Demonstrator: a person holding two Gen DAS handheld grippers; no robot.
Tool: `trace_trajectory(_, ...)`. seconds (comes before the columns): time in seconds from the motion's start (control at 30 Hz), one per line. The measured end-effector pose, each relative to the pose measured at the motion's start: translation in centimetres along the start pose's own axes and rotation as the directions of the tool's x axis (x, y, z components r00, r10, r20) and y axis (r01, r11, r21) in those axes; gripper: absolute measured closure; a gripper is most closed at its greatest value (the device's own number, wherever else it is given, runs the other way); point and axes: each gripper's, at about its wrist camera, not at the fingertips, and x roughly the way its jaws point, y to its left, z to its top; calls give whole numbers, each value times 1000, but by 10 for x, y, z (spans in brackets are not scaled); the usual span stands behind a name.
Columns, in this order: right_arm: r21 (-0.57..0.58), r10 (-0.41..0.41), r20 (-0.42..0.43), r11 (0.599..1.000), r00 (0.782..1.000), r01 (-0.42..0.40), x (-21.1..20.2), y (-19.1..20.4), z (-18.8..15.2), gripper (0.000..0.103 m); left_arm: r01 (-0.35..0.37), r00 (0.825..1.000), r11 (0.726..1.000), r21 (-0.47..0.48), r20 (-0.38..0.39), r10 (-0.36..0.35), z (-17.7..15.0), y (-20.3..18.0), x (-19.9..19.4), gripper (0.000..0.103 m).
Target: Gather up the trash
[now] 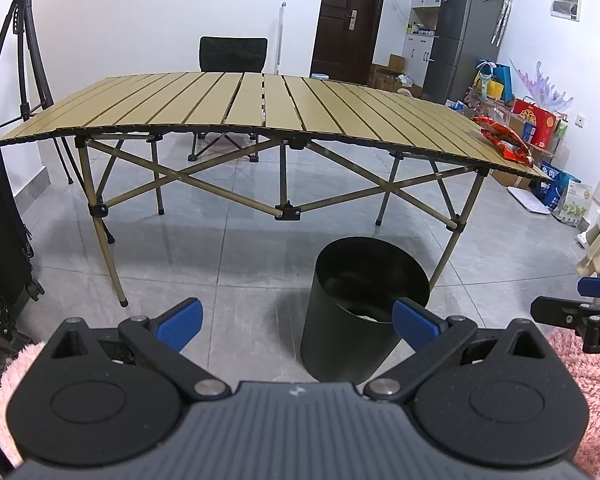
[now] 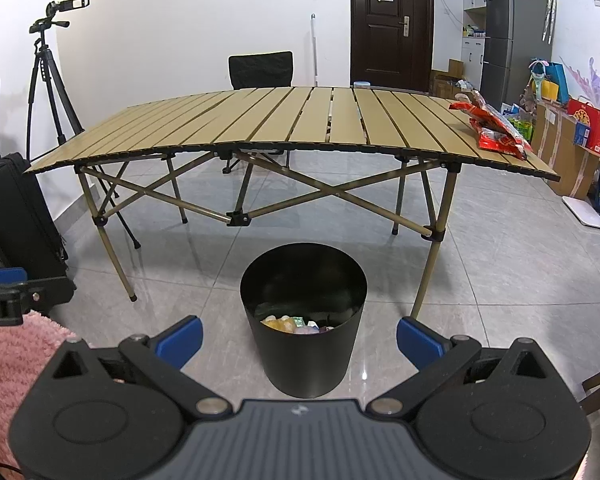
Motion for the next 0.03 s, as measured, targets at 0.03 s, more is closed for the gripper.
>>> trace_trajectory(0.03,0,0,0,1000,1000,0,0,0,-1,0,2,1000,1000,0,0,-2,0,0,0,0)
